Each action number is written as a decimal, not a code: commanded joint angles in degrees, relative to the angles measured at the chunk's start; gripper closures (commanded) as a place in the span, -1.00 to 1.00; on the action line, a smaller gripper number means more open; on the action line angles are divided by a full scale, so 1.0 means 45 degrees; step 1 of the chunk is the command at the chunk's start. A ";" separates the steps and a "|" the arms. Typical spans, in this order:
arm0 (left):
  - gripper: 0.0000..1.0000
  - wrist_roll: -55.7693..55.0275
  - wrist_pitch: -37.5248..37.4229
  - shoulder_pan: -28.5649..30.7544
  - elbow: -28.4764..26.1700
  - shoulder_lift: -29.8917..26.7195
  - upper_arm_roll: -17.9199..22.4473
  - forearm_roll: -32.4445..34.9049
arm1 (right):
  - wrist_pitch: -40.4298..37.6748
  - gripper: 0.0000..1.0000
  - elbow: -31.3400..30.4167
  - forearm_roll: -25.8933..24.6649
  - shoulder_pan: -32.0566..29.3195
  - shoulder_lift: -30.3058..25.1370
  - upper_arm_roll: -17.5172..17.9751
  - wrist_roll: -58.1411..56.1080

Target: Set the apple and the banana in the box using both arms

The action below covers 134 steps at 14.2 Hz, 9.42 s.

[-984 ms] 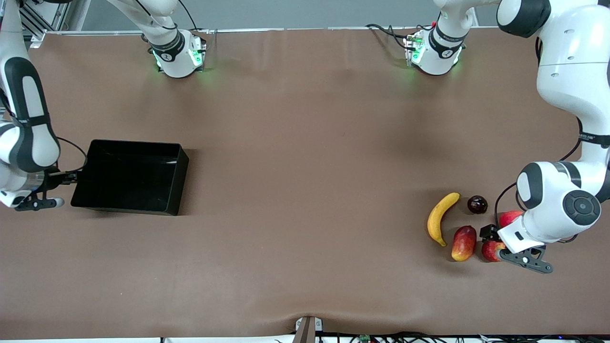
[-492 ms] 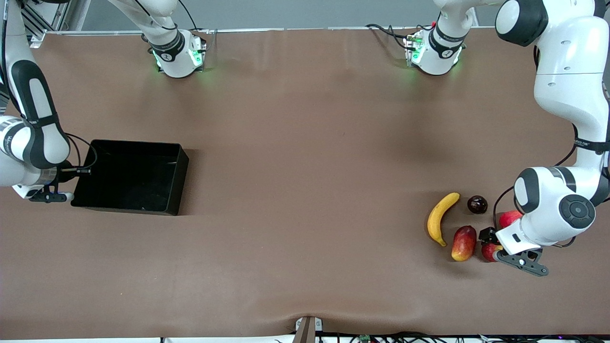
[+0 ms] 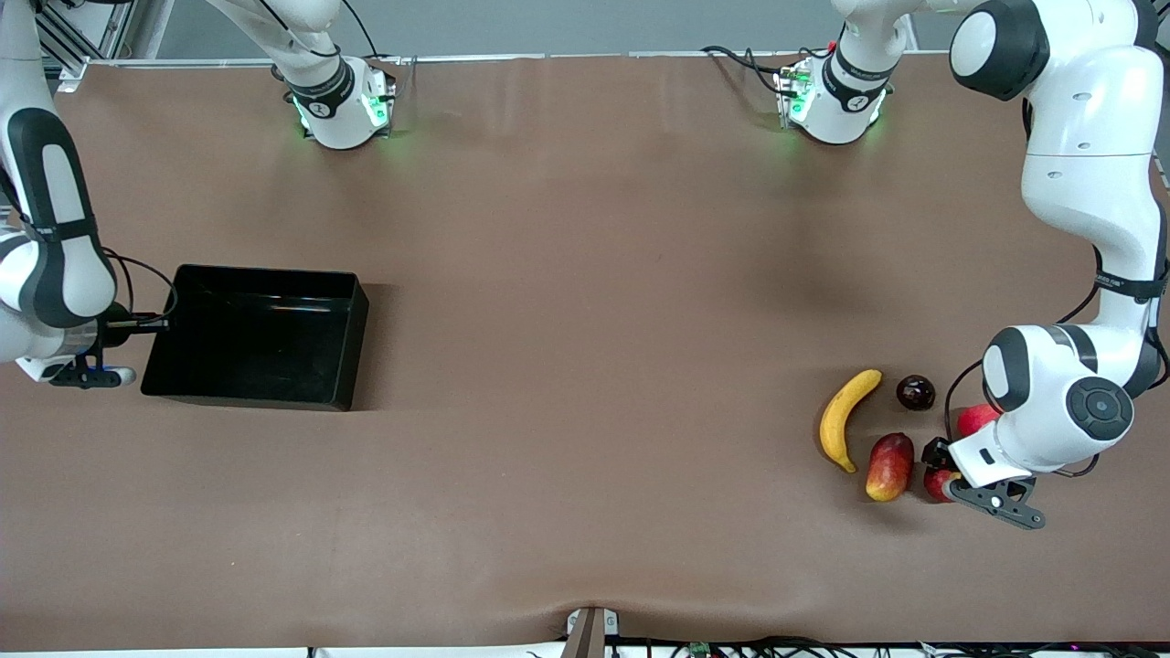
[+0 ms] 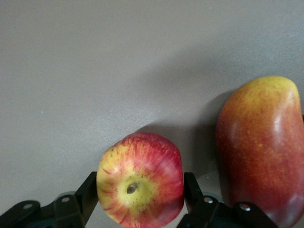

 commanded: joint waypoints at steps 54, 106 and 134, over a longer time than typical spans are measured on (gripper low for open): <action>1.00 -1.6437 0.0401 -0.3566 -0.6989 -0.5295 -0.6055 0.2666 | -0.0121 -1.00 0.4749 0.1140 1.1202 -0.0414 0.0080 1.0841; -1.00 -0.5429 -0.1614 0.2564 -0.5777 -0.3908 -0.6856 0.3687 | -0.3423 -1.00 0.2975 0.0848 0.3796 -0.6683 -0.0252 0.3223; 1.00 -0.9139 -0.3263 0.2704 -0.4591 -0.3515 -0.9177 0.5172 | -0.3423 -1.00 0.3385 0.0497 0.3561 -0.6429 -0.0271 0.3360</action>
